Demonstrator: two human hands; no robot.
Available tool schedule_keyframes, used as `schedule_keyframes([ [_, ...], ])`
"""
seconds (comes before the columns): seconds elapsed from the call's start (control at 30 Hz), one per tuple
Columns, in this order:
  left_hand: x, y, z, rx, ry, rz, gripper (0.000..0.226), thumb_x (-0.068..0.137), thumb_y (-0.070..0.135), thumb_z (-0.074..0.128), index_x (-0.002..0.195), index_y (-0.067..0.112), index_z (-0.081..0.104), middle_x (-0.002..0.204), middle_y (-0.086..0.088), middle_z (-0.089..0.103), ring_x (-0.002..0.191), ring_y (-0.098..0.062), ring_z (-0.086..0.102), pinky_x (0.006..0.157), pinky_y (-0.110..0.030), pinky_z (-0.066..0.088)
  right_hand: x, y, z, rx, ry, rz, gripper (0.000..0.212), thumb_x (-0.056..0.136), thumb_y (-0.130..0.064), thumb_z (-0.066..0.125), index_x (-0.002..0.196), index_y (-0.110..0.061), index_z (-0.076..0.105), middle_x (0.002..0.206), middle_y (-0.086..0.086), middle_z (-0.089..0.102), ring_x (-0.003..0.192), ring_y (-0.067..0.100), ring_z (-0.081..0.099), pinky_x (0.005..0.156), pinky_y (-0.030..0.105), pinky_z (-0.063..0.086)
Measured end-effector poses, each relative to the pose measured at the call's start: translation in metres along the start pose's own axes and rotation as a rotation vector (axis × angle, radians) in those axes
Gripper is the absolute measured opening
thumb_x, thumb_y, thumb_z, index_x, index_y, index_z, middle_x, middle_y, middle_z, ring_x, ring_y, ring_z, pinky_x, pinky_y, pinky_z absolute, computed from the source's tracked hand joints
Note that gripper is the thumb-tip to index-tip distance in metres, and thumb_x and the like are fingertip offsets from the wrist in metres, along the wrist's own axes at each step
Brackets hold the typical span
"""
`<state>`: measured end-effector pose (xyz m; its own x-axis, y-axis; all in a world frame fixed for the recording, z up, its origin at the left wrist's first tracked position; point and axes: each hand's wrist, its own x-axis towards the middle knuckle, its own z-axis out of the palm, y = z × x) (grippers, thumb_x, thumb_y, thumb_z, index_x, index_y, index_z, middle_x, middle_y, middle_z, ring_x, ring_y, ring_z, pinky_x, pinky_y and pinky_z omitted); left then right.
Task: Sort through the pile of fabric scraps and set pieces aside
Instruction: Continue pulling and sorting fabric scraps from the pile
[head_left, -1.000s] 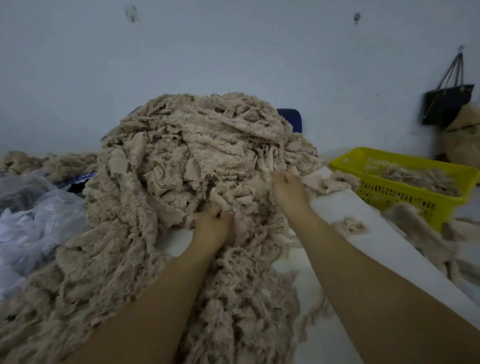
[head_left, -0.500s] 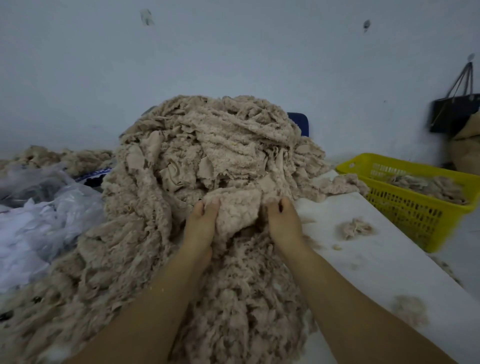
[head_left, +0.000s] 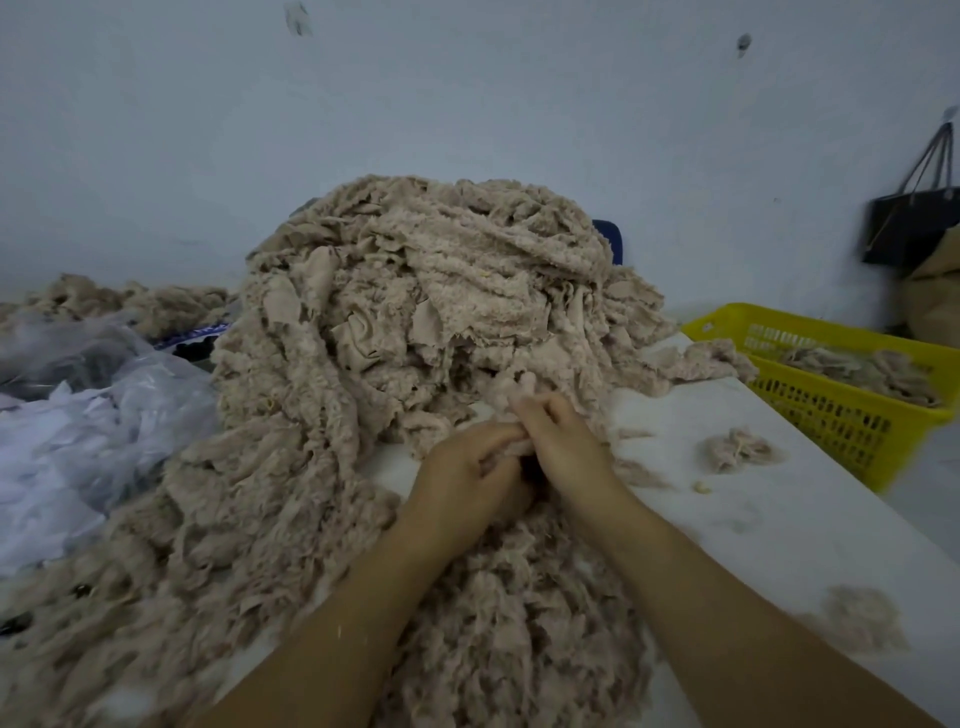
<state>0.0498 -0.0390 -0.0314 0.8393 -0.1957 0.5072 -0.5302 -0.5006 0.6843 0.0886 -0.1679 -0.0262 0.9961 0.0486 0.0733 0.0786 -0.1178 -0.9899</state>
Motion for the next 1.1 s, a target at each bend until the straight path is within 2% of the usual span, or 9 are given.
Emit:
schedule_keyframes([
  [0.2,0.001,-0.006,0.005,0.346,-0.060,-0.004,0.036,0.097,0.022,0.054,0.132,0.030,0.061,0.117,0.005,0.070,0.102,-0.016,0.064,0.081,-0.030,0.051,0.006,-0.008,-0.013,0.475,0.163,0.062,0.023,0.100,-0.003,0.040,0.099,-0.018,0.058,0.080,0.005,0.057,0.066,0.015,0.052,0.062,0.031,0.045],
  [0.33,0.007,-0.019,-0.007,0.677,-0.025,-0.229,0.032,0.099,0.028,0.051,0.130,0.029,0.054,0.098,-0.002,0.070,0.085,-0.023,0.064,0.064,-0.030,0.048,0.006,-0.015,-0.024,0.647,0.210,0.021,0.029,0.101,0.002,0.034,0.096,-0.016,0.057,0.064,-0.002,0.053,0.048,0.006,0.046,0.046,0.018,0.039],
  [0.5,0.003,-0.028,-0.024,0.042,0.440,-0.425,0.052,0.091,-0.001,0.049,0.129,0.033,0.059,0.077,0.006,0.070,0.052,-0.018,0.061,0.049,-0.030,0.050,0.005,-0.017,-0.022,0.744,0.185,-0.014,0.024,0.103,0.001,0.038,0.099,-0.013,0.058,0.078,0.002,0.066,0.051,0.006,0.056,0.051,0.020,0.047],
  [0.6,0.002,-0.026,-0.032,-0.220,0.611,-0.377,0.053,0.096,-0.005,0.044,0.124,0.038,0.060,0.102,0.024,0.064,0.073,0.007,0.065,0.061,-0.019,0.055,0.010,-0.012,-0.028,0.795,0.189,0.037,0.030,0.102,0.002,0.037,0.105,-0.013,0.062,0.096,0.004,0.069,0.050,0.006,0.053,0.050,0.020,0.046],
  [0.77,0.005,-0.024,-0.032,0.029,0.153,-0.260,0.033,0.094,0.017,0.047,0.122,0.033,0.057,0.143,0.012,0.036,0.140,-0.009,0.027,0.118,-0.037,0.026,0.012,-0.005,-0.037,0.771,0.155,0.066,0.039,0.101,-0.001,0.036,0.115,-0.023,0.064,0.113,-0.006,0.072,0.044,0.004,0.038,0.042,0.016,0.036],
  [0.83,0.002,-0.018,-0.024,0.007,-0.085,-0.181,0.039,0.090,0.043,0.043,0.128,0.044,0.054,0.144,0.029,0.034,0.140,0.010,0.022,0.114,-0.021,0.023,0.010,-0.007,-0.034,0.789,0.083,0.058,0.042,0.100,0.001,0.033,0.120,-0.023,0.060,0.115,-0.007,0.072,0.042,0.004,0.033,0.039,0.015,0.032],
  [0.93,0.001,-0.008,-0.011,-0.172,-0.096,-0.246,0.030,0.086,0.075,0.039,0.110,0.070,0.055,0.112,0.054,0.049,0.110,0.035,0.037,0.088,0.005,0.028,0.006,-0.009,-0.026,0.851,-0.076,0.055,0.043,0.098,0.004,0.031,0.125,-0.017,0.057,0.115,-0.004,0.073,0.038,0.003,0.030,0.035,0.014,0.030],
  [1.0,0.003,-0.007,-0.004,-0.181,-0.092,-0.293,0.020,0.091,0.071,0.045,0.103,0.065,0.060,0.096,0.043,0.060,0.096,0.023,0.054,0.076,0.001,0.040,0.002,-0.010,-0.021,0.853,-0.179,0.064,0.043,0.098,0.004,0.029,0.127,-0.014,0.057,0.118,-0.002,0.072,0.036,0.003,0.030,0.034,0.014,0.029],
  [1.1,0.006,-0.017,0.001,-0.143,-0.046,-0.369,0.030,0.100,0.047,0.052,0.089,0.022,0.063,0.076,0.015,0.062,0.076,-0.011,0.059,0.064,-0.017,0.045,-0.002,-0.008,-0.013,0.728,-0.265,0.080,0.042,0.101,0.001,0.029,0.125,-0.016,0.058,0.119,-0.001,0.072,0.035,0.003,0.029,0.033,0.013,0.028],
])
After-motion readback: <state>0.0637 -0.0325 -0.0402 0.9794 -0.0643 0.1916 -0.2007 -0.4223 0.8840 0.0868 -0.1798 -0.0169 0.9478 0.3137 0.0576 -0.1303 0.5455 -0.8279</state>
